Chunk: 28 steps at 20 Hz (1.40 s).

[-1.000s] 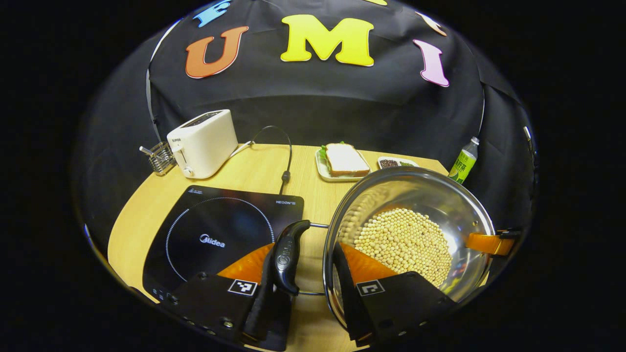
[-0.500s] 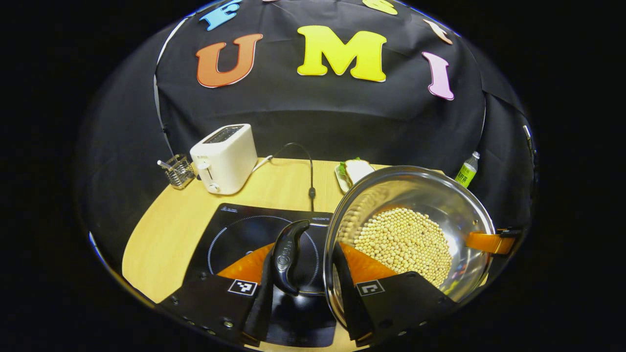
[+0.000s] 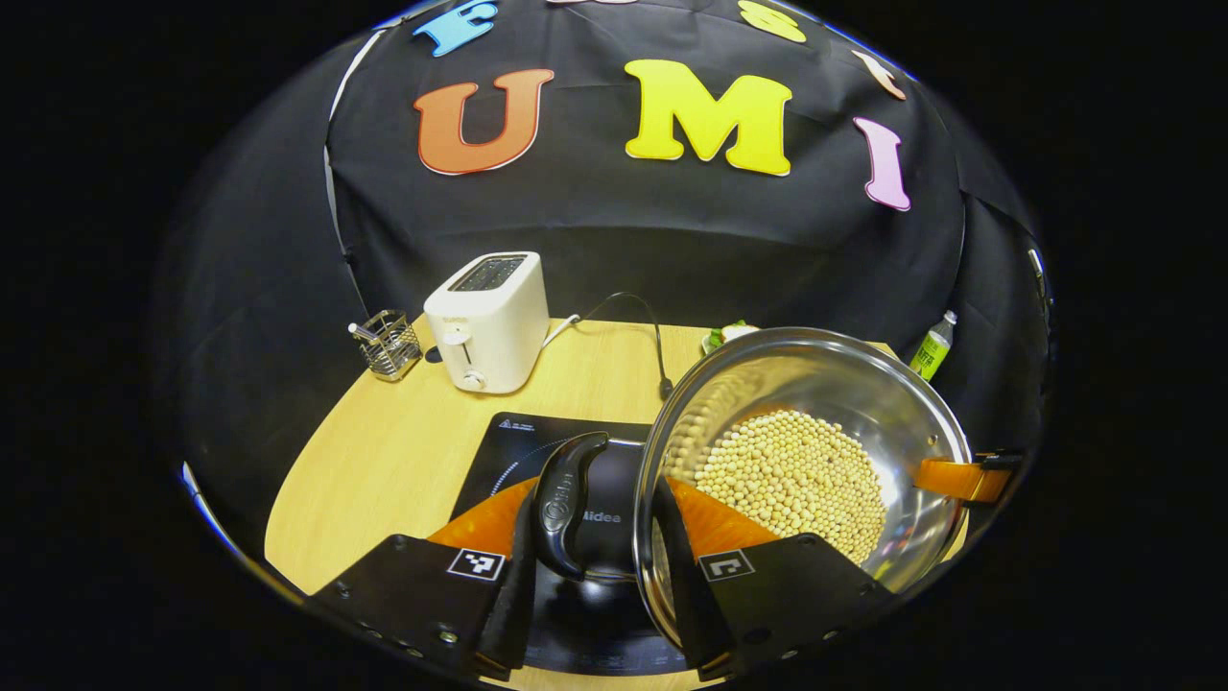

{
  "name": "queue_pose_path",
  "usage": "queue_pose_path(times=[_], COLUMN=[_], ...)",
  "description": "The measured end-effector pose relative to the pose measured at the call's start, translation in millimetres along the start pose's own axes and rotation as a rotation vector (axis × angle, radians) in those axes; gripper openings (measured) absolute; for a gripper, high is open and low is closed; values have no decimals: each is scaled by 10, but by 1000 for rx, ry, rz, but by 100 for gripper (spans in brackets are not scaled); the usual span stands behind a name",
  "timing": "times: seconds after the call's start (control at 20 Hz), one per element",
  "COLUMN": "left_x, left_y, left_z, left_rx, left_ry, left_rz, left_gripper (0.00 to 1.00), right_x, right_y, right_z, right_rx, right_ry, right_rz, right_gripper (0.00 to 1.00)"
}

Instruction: First push the handle of the pot to place it horizontally, then grasp the pot with both hands and set it on the induction cooktop.

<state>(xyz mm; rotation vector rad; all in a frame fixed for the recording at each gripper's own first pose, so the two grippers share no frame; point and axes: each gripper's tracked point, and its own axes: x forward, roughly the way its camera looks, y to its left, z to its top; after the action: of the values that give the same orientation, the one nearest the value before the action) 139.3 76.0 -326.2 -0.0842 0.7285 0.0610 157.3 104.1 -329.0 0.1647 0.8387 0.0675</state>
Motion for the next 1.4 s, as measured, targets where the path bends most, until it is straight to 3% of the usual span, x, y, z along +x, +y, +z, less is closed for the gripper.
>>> queue_pose_path(times=[0.75, 1.4], left_x=[299, 717], left_y=[997, 1319], left_z=[-118, -249], left_rx=[2, 16], left_ry=[37, 66], left_rz=[24, 17], left_gripper=[59, 59], right_x=[426, 839], right_y=[969, 1247], right_z=[-237, -390], right_rx=[-4, 7], right_ry=[37, 63], right_rz=[3, -17], right_gripper=[55, 55])
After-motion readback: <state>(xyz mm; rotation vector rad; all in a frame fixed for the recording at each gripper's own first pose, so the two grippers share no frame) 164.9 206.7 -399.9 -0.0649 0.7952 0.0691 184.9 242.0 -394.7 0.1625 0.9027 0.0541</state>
